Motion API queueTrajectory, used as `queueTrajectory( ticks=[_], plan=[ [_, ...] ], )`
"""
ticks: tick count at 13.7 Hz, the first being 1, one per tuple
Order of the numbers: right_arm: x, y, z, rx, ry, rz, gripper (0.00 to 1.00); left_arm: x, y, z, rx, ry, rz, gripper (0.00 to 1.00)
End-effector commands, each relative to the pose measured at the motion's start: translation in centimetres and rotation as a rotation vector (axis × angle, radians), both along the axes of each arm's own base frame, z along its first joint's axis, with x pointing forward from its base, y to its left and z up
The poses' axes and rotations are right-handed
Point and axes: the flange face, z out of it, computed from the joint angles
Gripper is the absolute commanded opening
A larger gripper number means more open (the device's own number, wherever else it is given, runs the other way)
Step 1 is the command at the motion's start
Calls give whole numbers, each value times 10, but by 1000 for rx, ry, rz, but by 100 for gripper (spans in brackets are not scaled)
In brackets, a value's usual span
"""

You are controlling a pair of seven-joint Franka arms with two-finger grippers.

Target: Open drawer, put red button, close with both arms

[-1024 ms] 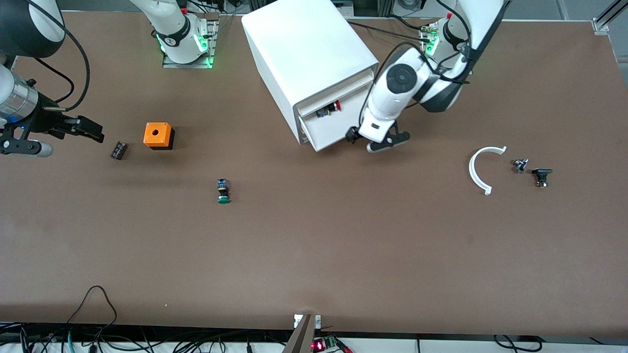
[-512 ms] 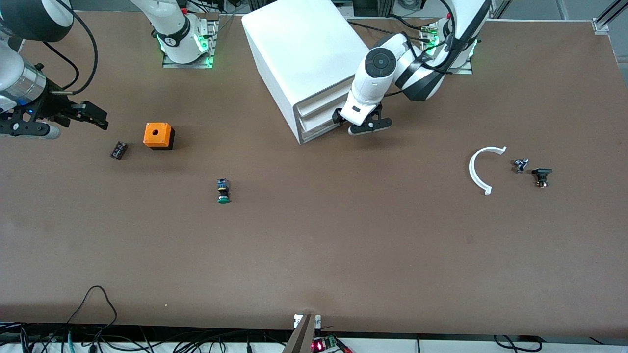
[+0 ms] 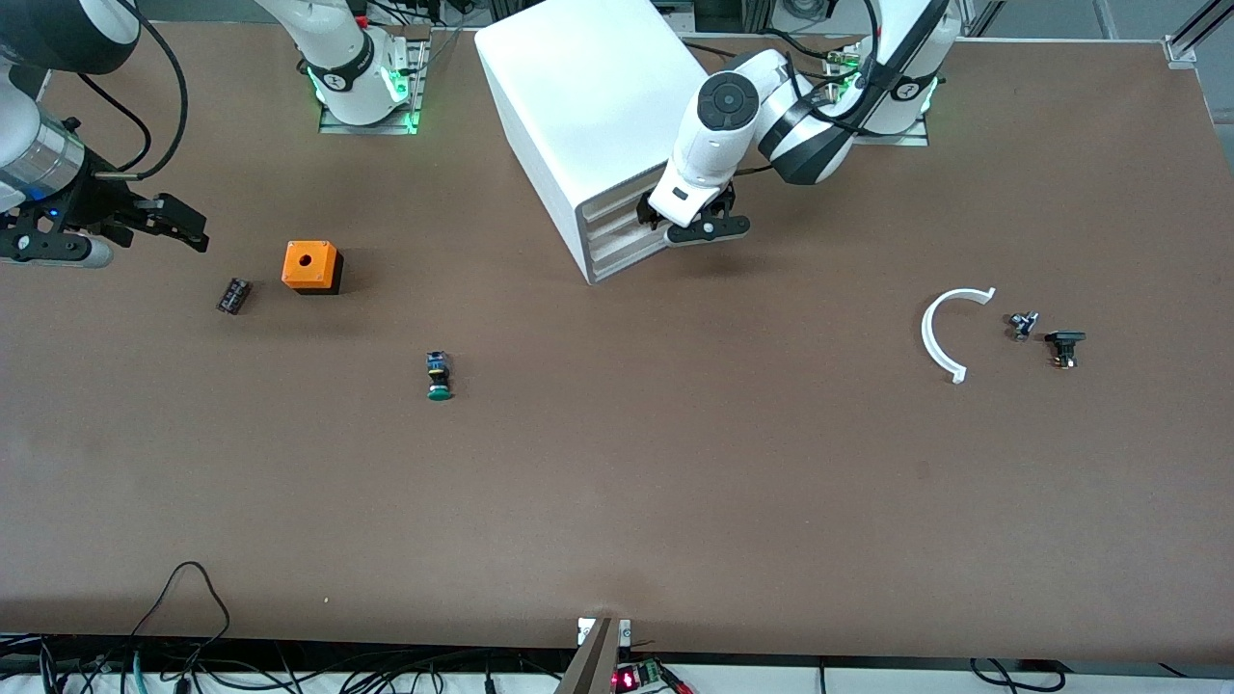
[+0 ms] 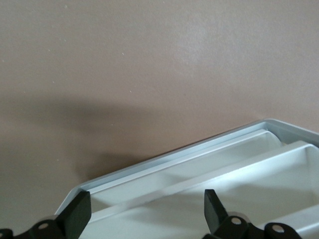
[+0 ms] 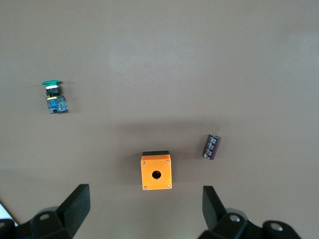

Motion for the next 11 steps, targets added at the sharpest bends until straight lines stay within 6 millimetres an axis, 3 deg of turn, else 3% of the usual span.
queueTrajectory(
  ticks=[1,5,9,11],
  plan=[
    [-1,-5,8,13,-11,8,100,42,38,18,10,-56,88,100],
    [2,-6,9,13,-12,10,100,143,117,80,-27,-200,299,100],
    [-3,-4,7,14,24,6,100,197,203,155,39,-270,142,100],
    [-3,-5,9,6,20,6,100,209,237,194,72,-243,57,100]
  ],
)
